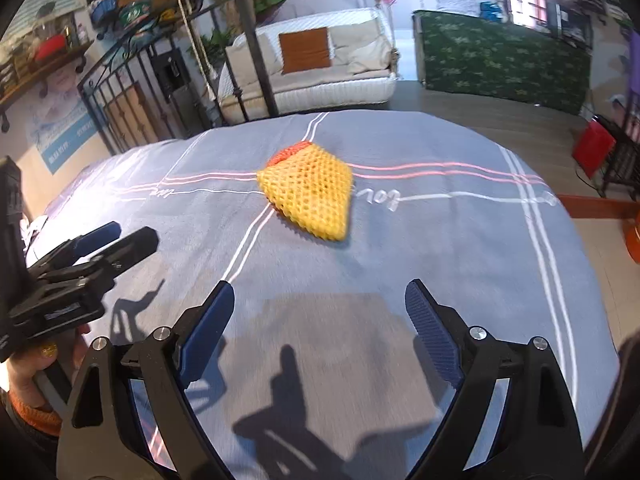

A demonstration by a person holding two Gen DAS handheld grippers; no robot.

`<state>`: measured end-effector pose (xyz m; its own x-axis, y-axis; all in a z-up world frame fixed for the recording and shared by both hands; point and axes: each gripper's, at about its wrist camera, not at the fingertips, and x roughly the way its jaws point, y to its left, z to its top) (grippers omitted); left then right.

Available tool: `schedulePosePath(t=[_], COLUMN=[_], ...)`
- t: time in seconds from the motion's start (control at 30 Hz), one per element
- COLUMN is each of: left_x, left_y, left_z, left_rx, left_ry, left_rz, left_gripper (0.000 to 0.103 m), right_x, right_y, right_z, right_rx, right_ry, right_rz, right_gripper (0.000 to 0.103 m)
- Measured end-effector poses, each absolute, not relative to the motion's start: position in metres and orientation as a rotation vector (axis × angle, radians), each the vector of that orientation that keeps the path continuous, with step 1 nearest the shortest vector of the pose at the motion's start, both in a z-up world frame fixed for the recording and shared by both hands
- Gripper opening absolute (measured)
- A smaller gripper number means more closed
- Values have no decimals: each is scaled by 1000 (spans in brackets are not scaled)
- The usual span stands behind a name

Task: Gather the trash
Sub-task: 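Move both tools back over the table toward the yellow foam net, then grasp the orange mesh net with the left tool while the right tool grasps the yellow foam net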

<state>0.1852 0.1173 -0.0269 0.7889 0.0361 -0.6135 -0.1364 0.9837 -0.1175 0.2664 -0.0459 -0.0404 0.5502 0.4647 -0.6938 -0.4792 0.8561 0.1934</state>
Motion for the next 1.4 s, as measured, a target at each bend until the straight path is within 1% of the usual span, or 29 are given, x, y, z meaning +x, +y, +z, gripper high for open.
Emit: schedulePosePath(t=[0.17,0.37,0.4,0.47,0.5,0.53,0.57,0.63,0.73,0.93,1.1,1.27,1.33,1.4], left_x=[197,210,212,216,218,220,223,229,238,269,309,332,341,345], left_y=[132,141,141,141,141,140,139,135,126,107,86,73,72,71], left_z=[-31,-44,-45,-45,-45,-44,-44,-43,-43,-43,-51,-64,-71,-76], left_rx=[-189,-252,-254,-258,-266,-272,-275,-265,-240,-219,-175,-147,-155,-143], left_ry=[663,716,723,729,733,737,740,745,753,769,816,848,872,887], left_rz=[124,121,119,114,109,102,94,86,74,29,8,0,0,17], left_gripper=[97,97,97,97,97,97,97,97,97,97,96,84,74,68], right_x=[312,362,367,376,379,380,378,373,365,334,316,299,294,291], right_y=[-5,28,30,32,32,31,28,19,5,-26,-60,-80,-87,-91], right_z=[-54,-73,-76,-81,-83,-84,-84,-79,-68,-45,-44,-46,-45,-45], right_rx=[-62,-62,-60,-48,-43,-40,-39,-8,22,-12,47,64,95,123], right_ry=[851,928,930,939,948,948,939,915,869,771,778,779,786,800], right_rz=[586,599,590,583,585,584,584,587,564,482,472,467,472,482], right_gripper=[86,86,84,61,43,29,23,18,18,18,18,18,18,18])
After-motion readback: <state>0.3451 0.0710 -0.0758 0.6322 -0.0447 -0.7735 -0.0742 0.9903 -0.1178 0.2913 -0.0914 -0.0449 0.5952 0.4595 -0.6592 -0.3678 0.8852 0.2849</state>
